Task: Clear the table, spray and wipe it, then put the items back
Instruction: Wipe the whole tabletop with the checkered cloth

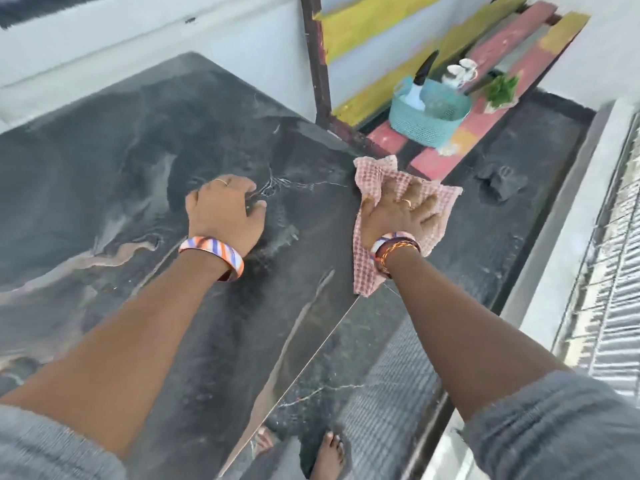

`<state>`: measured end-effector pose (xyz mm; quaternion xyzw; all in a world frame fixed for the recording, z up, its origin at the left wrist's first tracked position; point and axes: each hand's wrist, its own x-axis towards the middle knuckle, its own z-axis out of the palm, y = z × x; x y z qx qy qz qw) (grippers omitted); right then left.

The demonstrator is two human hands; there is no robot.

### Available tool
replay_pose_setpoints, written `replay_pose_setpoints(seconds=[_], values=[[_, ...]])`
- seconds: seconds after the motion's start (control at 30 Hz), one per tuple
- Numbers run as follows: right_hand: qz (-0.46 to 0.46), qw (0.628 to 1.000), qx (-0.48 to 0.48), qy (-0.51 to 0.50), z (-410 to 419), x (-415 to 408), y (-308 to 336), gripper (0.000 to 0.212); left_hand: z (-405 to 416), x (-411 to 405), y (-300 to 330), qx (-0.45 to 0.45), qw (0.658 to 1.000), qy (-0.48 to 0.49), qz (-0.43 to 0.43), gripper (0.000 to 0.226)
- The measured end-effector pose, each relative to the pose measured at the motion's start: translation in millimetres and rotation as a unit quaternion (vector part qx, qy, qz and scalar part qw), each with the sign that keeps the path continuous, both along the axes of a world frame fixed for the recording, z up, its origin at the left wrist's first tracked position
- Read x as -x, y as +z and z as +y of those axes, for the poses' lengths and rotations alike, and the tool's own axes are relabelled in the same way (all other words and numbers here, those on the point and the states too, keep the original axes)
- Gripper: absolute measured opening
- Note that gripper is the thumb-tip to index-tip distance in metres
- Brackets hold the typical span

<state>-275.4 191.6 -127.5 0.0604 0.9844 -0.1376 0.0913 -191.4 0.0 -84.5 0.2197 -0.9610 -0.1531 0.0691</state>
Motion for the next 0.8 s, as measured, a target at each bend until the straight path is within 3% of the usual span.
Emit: replay_pose_setpoints(seconds=[0.13, 0.3, 0.63, 0.8], values=[[-0.004, 0.998, -0.055, -0.012, -24.8, 39.4, 2.6, 0.061, -19.0, 38.6, 0.9, 0.002, 1.0, 0.02, -0.004, 0.032], [0.027, 0.996, -0.071, 0.055, -75.3, 88.0, 4.2, 0.053, -49.4, 86.0, -0.7, -0.005, 1.0, 0.03, 0.007, 0.031], [0.044, 0.984, -0.033, 0.172, -192.2, 167.7, 6.3, 0.048, -133.8, 142.6, -1.1, 0.003, 0.994, 0.112, -0.015, 0.035], [0.038, 0.975, 0.0, 0.219, -259.5, 206.9, 1.5, 0.046, -176.1, 154.8, 1.8, 0.017, 0.979, 0.199, -0.028, 0.048]])
